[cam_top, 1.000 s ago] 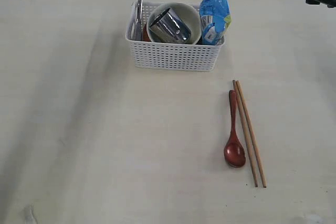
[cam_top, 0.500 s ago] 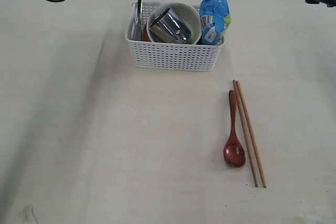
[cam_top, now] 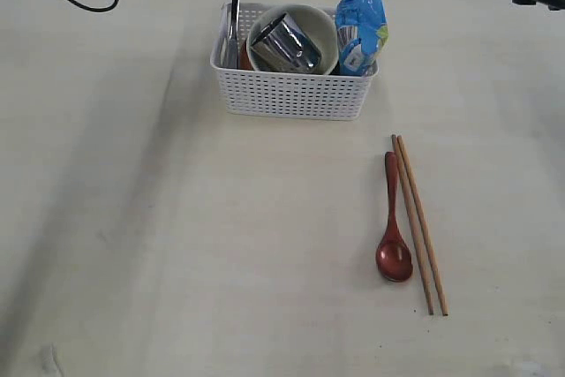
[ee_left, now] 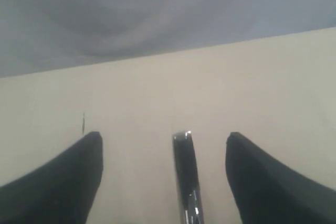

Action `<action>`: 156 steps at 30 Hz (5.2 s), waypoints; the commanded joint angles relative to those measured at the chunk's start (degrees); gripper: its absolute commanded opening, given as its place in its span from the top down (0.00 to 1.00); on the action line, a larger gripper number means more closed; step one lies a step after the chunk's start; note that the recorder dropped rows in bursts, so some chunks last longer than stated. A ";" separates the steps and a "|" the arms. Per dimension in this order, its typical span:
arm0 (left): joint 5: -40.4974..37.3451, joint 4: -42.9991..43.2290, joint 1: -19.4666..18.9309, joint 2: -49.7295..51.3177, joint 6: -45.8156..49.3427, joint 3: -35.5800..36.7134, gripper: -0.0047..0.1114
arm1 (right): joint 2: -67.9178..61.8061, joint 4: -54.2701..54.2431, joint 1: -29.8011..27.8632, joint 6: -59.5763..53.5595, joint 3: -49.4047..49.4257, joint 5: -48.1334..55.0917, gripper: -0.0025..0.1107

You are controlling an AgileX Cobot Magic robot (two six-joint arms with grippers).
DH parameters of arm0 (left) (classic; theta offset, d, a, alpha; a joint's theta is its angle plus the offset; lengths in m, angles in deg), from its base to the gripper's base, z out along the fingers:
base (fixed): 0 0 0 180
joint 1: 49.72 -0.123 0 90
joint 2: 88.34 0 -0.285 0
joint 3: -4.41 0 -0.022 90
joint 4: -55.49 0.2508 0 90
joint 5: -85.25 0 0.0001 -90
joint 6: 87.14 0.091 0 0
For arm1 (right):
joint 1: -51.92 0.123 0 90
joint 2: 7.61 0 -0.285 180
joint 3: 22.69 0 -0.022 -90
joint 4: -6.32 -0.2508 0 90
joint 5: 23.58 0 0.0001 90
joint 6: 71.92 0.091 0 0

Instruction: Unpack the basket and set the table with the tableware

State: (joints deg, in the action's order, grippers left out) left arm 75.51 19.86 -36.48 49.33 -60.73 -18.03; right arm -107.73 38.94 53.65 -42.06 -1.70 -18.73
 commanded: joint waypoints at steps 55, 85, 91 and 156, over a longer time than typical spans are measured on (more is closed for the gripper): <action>-2.98 2.02 0.04 -25.89 5.36 13.46 0.96 | 0.27 0.93 9.62 -0.75 1.91 -7.79 0.59; 16.78 0.97 15.07 -56.24 1.64 47.13 0.96 | 6.95 14.97 31.24 18.61 11.33 -39.16 0.47; 21.86 0.87 17.46 -60.55 -0.44 52.62 0.96 | 6.95 16.67 31.24 17.63 14.23 -45.26 0.47; 20.24 9.96 24.18 -64.51 -13.17 57.42 0.96 | 2.21 10.29 36.04 17.74 15.62 -52.25 0.73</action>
State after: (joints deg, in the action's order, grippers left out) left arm 95.56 29.11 -12.60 -14.69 -73.55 39.29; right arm -105.38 47.88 89.68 -25.14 13.75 -71.96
